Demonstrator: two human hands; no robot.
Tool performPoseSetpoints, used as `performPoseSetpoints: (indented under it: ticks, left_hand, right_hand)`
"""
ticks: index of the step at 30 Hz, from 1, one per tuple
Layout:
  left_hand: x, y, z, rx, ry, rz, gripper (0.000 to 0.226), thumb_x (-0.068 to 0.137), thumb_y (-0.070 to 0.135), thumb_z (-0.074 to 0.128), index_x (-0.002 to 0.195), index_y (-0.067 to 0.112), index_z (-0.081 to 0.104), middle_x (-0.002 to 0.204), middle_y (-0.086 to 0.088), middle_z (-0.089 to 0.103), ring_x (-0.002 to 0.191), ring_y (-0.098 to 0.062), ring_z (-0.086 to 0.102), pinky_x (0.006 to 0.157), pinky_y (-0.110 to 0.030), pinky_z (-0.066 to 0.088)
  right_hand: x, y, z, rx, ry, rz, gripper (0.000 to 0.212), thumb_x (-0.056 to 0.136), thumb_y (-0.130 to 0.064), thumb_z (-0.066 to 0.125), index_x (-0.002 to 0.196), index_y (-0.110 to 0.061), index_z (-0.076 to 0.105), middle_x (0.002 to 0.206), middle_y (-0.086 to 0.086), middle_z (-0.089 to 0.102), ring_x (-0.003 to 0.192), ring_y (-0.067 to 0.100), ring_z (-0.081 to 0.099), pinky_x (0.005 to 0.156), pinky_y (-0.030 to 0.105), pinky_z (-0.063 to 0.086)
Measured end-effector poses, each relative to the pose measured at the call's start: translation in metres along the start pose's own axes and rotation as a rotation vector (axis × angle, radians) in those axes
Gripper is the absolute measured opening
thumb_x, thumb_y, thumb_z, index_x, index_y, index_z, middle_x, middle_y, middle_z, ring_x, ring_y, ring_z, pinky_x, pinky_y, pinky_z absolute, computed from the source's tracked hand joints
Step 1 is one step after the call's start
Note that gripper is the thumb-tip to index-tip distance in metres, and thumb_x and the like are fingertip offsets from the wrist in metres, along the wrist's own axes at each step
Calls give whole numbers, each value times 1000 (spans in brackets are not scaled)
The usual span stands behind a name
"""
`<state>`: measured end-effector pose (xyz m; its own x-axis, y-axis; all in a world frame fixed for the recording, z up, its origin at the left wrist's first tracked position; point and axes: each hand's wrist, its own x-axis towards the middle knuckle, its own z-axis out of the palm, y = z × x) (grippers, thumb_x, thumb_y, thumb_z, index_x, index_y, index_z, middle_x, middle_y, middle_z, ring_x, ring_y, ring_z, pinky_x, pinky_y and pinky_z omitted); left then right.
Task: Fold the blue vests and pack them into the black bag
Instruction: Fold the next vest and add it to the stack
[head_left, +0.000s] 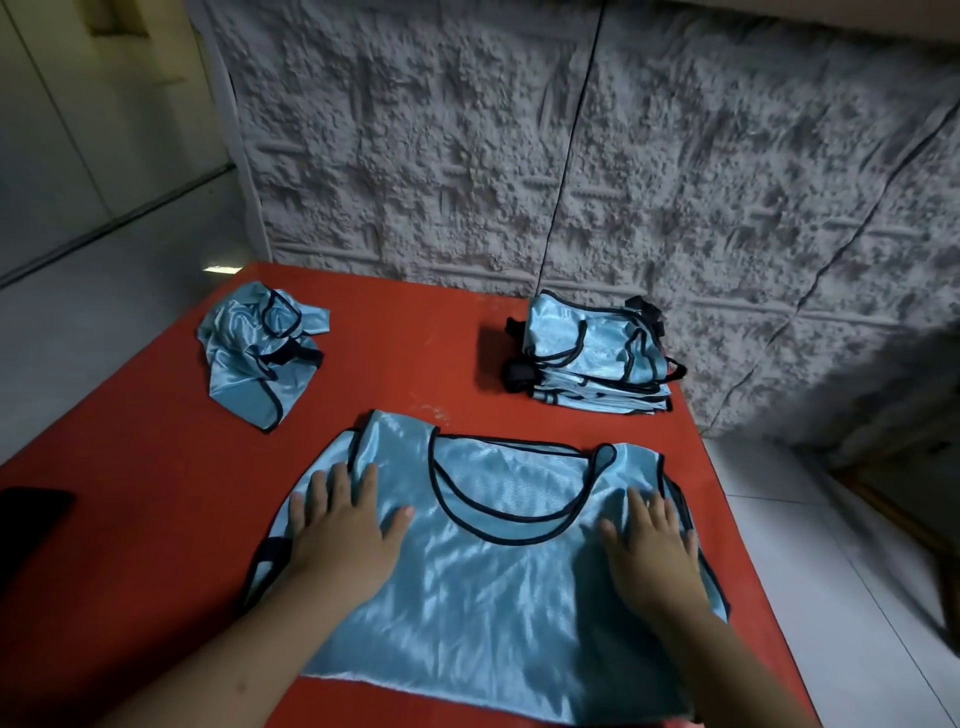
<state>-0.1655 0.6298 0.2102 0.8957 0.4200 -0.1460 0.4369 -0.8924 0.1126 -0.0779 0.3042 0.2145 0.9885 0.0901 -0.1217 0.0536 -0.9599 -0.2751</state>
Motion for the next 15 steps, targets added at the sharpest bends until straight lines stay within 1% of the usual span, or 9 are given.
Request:
performPoseSetpoints:
  ticks: [3, 6, 9, 11, 13, 14, 15]
  left_hand:
    - [8, 13, -9, -35, 51, 10, 78, 95, 72, 7, 161, 32, -4, 170, -11, -4, 154, -35, -11, 121, -60, -8]
    - [16, 24, -4, -34, -7, 25, 75, 96, 71, 8, 160, 36, -8, 169, -8, -11, 153, -36, -14, 120, -62, -8]
    - [20, 24, 5, 29, -30, 31, 74, 94, 72, 3, 159, 38, -13, 169, -7, -14, 154, -37, -14, 120, -62, -7]
    - [21, 25, 7, 32, -16, 32, 75, 94, 72, 1, 159, 38, -14, 169, -8, -14, 154, -37, -14, 121, -61, -8]
    - [24, 26, 7, 11, -20, 31, 76, 94, 72, 4, 159, 37, -11, 169, -8, -12, 154, -37, -13, 122, -59, -7]
    - [26, 26, 6, -3, -30, 26, 76, 95, 73, 7, 159, 37, -9, 169, -9, -11, 154, -37, -12, 123, -58, -5]
    - [27, 26, 5, -17, -37, 23, 76, 95, 73, 9, 160, 37, -6, 170, -9, -7, 154, -36, -8, 123, -57, -3]
  right_hand:
    - [-1, 7, 8, -68, -43, -14, 73, 101, -64, 17, 162, -28, -1, 170, 2, -10, 155, 20, -18, 125, 48, -8]
    - [3, 8, 10, -99, -26, -29, 73, 100, -65, 10, 162, -29, -6, 169, 0, -14, 153, 19, -23, 125, 48, -9]
    - [10, 8, 11, -118, -23, -37, 73, 100, -65, 7, 161, -28, -8, 168, -1, -16, 152, 18, -26, 125, 48, -11]
    - [14, 9, 12, -116, -20, -44, 73, 100, -65, 8, 161, -29, -8, 168, -1, -16, 152, 18, -26, 125, 48, -11]
    - [16, 8, 10, -107, -34, -43, 73, 101, -65, 11, 162, -29, -5, 169, -1, -14, 153, 18, -24, 125, 48, -11]
    - [16, 7, 9, -94, -36, -47, 73, 101, -65, 14, 162, -28, -1, 169, 0, -11, 154, 18, -21, 124, 47, -10]
    - [16, 7, 7, -69, -23, -54, 72, 102, -64, 19, 162, -27, 5, 170, 0, -4, 156, 19, -14, 124, 46, -6]
